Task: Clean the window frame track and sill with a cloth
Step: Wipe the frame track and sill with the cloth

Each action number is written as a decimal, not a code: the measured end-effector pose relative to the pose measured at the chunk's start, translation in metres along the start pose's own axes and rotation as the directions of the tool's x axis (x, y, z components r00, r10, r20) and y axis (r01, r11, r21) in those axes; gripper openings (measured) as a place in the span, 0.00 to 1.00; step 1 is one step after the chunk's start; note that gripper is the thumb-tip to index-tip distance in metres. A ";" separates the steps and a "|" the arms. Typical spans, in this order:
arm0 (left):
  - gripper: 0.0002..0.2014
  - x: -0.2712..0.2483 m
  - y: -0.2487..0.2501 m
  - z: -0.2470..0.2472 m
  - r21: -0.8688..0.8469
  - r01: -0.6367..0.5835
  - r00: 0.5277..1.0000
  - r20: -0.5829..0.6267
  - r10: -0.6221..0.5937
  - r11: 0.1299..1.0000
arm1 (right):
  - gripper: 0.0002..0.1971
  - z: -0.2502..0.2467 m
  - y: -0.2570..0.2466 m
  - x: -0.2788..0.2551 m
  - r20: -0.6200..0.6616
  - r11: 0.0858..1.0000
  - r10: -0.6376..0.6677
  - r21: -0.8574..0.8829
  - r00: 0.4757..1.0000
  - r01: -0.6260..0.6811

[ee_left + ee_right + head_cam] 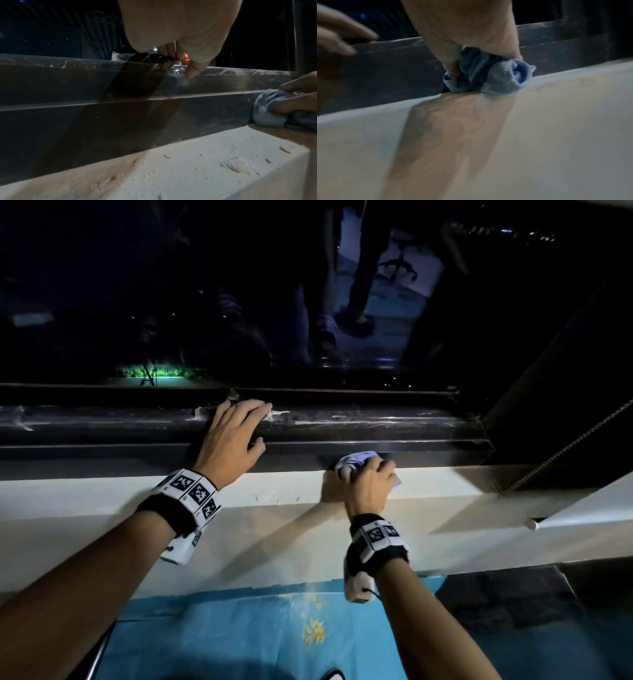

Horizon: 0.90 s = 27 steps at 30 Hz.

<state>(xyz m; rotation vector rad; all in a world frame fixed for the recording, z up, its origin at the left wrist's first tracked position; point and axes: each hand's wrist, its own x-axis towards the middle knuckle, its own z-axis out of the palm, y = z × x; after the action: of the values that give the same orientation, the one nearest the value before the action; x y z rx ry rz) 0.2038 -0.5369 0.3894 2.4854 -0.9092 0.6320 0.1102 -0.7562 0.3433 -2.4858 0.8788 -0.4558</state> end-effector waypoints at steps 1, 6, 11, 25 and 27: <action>0.28 -0.001 0.000 0.000 0.003 -0.002 1.000 0.012 0.002 1.000 | 0.20 0.007 -0.008 -0.008 0.025 0.997 -0.052 -0.051 0.998 0.053; 0.30 -0.003 -0.003 -0.002 0.013 -0.006 0.999 0.052 0.005 1.000 | 0.16 0.031 -0.025 -0.030 0.131 0.959 -0.277 -0.031 0.952 0.283; 0.30 -0.003 -0.001 -0.001 0.007 -0.005 0.999 0.041 0.005 1.000 | 0.06 -0.012 -0.001 -0.010 0.036 0.889 -0.374 0.298 0.927 0.348; 0.29 -0.002 0.001 0.003 -0.015 0.009 1.000 0.008 -0.009 1.000 | 0.14 0.027 -0.047 -0.018 -0.086 0.873 -0.488 -0.028 0.869 0.487; 0.29 -0.001 0.001 0.001 -0.014 0.003 1.000 0.014 -0.003 1.000 | 0.18 0.030 -0.059 -0.035 0.004 0.804 -0.591 0.083 0.807 0.589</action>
<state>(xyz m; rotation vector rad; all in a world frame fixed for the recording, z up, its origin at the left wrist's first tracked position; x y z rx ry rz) 0.2026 -0.5372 0.3881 2.4807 -0.9117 0.6062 0.1278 -0.6830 0.3437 -2.6483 0.0360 -0.6353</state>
